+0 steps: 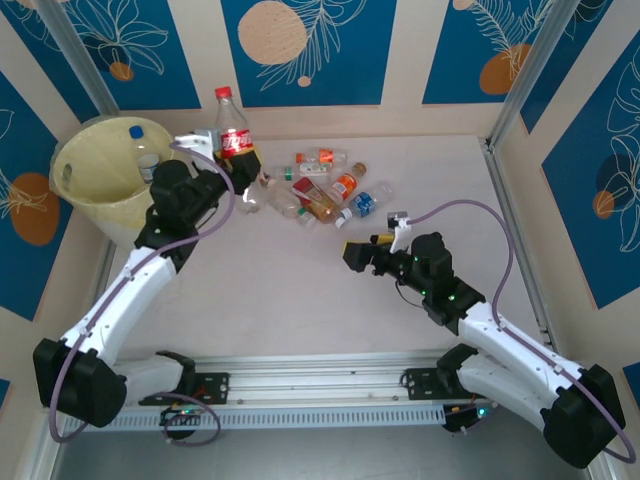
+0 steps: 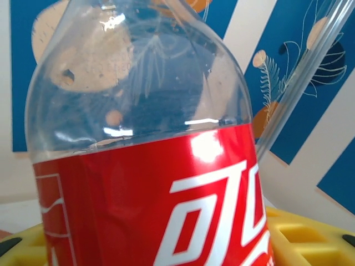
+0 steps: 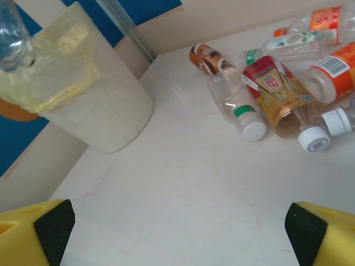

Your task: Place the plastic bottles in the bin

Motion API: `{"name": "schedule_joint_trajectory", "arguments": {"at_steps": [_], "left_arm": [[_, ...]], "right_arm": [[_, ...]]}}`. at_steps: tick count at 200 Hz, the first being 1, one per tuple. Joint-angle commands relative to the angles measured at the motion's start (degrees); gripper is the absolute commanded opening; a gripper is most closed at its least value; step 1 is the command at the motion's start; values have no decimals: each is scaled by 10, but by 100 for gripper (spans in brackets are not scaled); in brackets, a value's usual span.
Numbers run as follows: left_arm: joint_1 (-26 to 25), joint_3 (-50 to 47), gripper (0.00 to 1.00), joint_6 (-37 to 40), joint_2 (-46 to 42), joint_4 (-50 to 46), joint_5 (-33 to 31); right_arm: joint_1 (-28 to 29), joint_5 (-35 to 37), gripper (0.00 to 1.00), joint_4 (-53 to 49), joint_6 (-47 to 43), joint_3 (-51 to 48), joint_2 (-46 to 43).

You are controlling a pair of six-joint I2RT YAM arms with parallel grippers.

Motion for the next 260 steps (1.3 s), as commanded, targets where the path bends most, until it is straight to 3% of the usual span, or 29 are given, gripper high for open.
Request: {"name": "schedule_joint_trajectory", "arguments": {"at_steps": [1,39,73,107,142,176,218,241,260], "left_arm": [[21,30,35,25,-13,-8,22],[60,88,34,67,-4,-44,48],[83,164,34,172,4,-103,75],[98,237,34,283,20,-192,34],[110,226,34,398,20,-196,-55],[158,202,34,421,37,-168,-110],[229,174,36,400,64,-140,-80],[290,171,39,367,86,-154,35],[310,171,45,361,104,-170,87]], "right_arm": [[7,-21,100,33,-22,21,2],[14,-5,99,51,-32,23,17],[15,2,100,52,-35,32,35],[16,4,99,49,-37,39,47],[17,5,99,49,-41,44,57],[18,0,100,42,-47,54,64],[21,-9,100,33,-48,62,68],[23,-10,99,24,-53,65,67],[24,-6,99,16,-58,67,65]]}}
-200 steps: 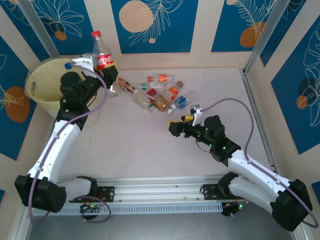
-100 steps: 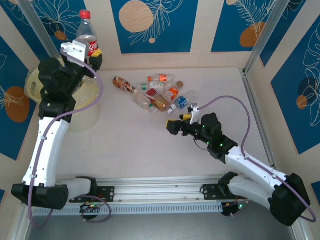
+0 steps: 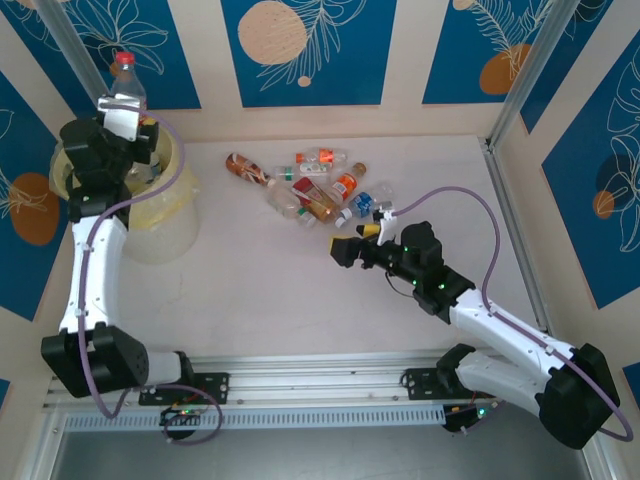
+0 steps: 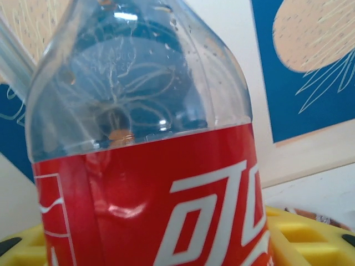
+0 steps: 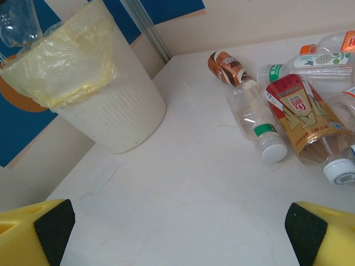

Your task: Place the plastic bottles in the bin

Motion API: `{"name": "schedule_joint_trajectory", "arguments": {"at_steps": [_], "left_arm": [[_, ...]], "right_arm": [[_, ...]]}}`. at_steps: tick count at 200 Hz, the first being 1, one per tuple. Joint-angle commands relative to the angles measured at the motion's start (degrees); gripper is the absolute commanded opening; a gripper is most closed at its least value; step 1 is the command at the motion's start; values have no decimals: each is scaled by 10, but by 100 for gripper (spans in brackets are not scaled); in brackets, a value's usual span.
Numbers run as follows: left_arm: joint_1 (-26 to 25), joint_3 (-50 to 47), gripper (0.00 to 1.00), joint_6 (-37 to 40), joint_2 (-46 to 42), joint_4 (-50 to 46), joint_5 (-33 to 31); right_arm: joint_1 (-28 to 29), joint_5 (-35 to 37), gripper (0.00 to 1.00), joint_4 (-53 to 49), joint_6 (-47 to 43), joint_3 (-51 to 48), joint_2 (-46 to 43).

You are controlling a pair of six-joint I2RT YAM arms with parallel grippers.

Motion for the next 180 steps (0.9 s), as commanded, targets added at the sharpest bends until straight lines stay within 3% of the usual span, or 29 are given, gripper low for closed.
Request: {"name": "schedule_joint_trajectory", "arguments": {"at_steps": [1,27,50,121,180], "left_arm": [[28,-2,45,-19,16,5,100],[37,-1,52,-53,34,10,115],[44,9,74,-82,43,0,142],[60,3,99,-167,39,27,152],[59,34,100,-280,60,1,63]], "right_arm": [[5,-2,100,-12,-19,21,-2],[6,-1,100,-12,-17,21,-2],[9,1,100,-16,-17,21,-1],[13,5,100,-21,-23,24,1],[16,5,99,-20,-19,23,5]]}}
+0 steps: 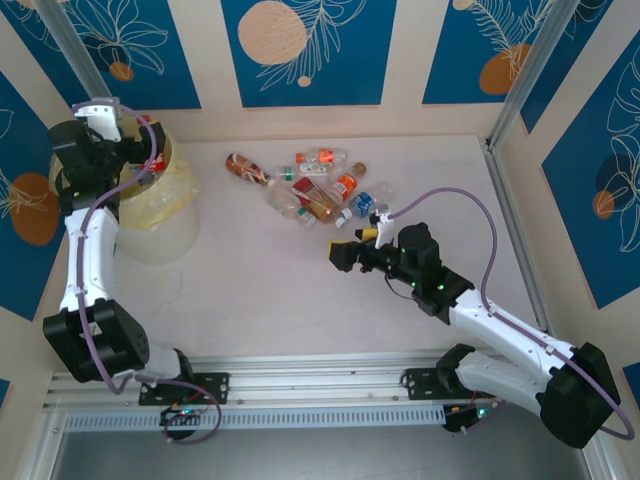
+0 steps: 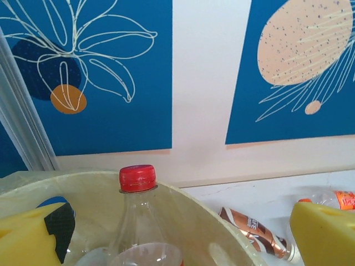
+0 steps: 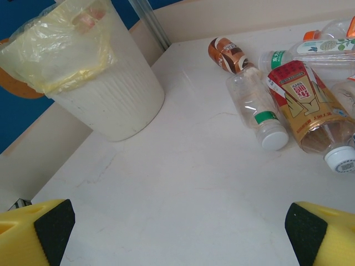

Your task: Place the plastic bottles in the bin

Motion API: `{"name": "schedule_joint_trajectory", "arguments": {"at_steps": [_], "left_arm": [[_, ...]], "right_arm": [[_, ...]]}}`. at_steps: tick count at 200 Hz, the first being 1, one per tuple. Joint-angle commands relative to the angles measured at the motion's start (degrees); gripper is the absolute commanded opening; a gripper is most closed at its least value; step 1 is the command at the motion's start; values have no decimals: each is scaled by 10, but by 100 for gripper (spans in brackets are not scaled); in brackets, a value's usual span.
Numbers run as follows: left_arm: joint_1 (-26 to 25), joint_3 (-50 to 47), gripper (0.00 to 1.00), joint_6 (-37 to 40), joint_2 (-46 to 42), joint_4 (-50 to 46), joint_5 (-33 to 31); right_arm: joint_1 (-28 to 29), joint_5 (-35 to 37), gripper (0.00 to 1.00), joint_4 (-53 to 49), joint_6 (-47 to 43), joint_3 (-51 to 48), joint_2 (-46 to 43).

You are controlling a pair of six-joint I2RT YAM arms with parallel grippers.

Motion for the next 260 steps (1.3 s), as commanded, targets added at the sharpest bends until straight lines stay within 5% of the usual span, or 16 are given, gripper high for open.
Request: {"name": "schedule_joint_trajectory", "arguments": {"at_steps": [1,35,113,165,187,227,260], "left_arm": [[7,34,100,-73,15,-12,-49],[4,53,99,-136,51,-50,-57],[-8,95,54,-57,131,-116,-73],[-9,72,44,-64,129,-138,-122],[-9,62,39,-95,101,-164,-188],[-8,96,56,-147,50,-216,-244],[-12,88,73,-174,-8,-170,-125]], "right_arm": [[6,5,100,2,-10,23,5],[8,12,100,-5,-10,23,4],[11,25,100,-5,-10,26,14],[16,18,99,-22,-13,47,34],[17,21,100,-20,-16,48,37],[19,30,100,-23,-24,53,36],[20,45,99,-22,-21,48,31]]}}
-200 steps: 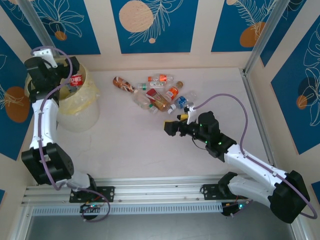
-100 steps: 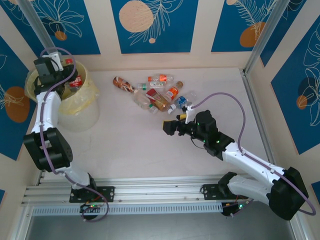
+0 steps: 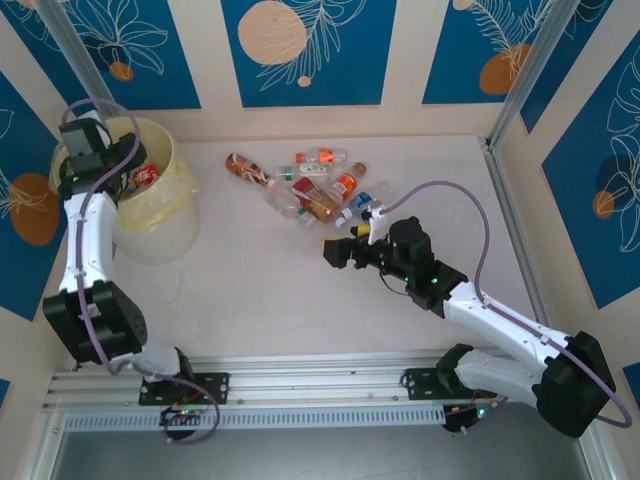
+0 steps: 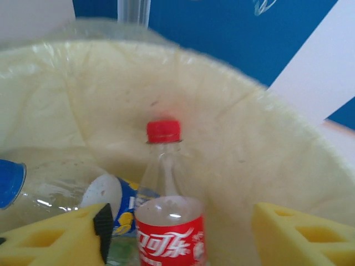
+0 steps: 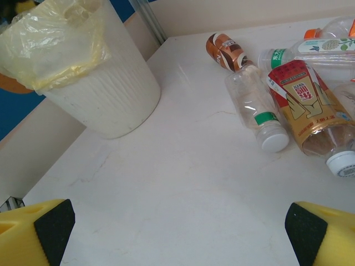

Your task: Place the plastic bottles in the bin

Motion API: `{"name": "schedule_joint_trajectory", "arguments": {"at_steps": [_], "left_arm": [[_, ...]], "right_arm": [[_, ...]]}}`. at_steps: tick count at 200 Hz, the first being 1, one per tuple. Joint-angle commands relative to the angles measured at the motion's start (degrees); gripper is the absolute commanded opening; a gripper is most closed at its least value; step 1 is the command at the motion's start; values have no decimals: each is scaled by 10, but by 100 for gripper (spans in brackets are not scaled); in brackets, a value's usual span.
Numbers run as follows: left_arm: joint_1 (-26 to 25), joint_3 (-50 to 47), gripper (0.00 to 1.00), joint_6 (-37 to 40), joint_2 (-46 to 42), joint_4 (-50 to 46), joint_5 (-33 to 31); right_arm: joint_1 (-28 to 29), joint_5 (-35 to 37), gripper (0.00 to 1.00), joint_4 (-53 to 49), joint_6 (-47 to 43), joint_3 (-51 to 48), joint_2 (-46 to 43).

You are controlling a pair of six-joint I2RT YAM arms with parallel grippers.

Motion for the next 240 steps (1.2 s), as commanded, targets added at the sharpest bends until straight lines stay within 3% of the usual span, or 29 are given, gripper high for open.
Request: {"name": "schedule_joint_trajectory", "arguments": {"at_steps": [1,17,54,81,98,148,191,240], "left_arm": [[-7,18,73,-37,-54,26,70],[-26,14,80,-40,-72,37,96],[-107,-6,89,-42,-103,39,62],[-169,-43,94,-55,-122,61,67],[-197,-76,100,-79,-128,96,112],[-223,-194,100,-168,-145,263,288],[-257,-265,100,-166,-190,321,353],[-288,-314,100,-83,-254,291,308]], "right_arm": [[5,23,99,-2,-10,12,-6],[5,45,100,-5,-6,9,-5],[-6,144,100,-58,17,13,-1],[-34,174,100,-104,76,17,2],[-61,169,99,-132,120,18,3],[-143,156,100,-230,203,65,39],[-194,107,100,-278,241,151,146],[-210,134,100,-345,309,335,342]]}}
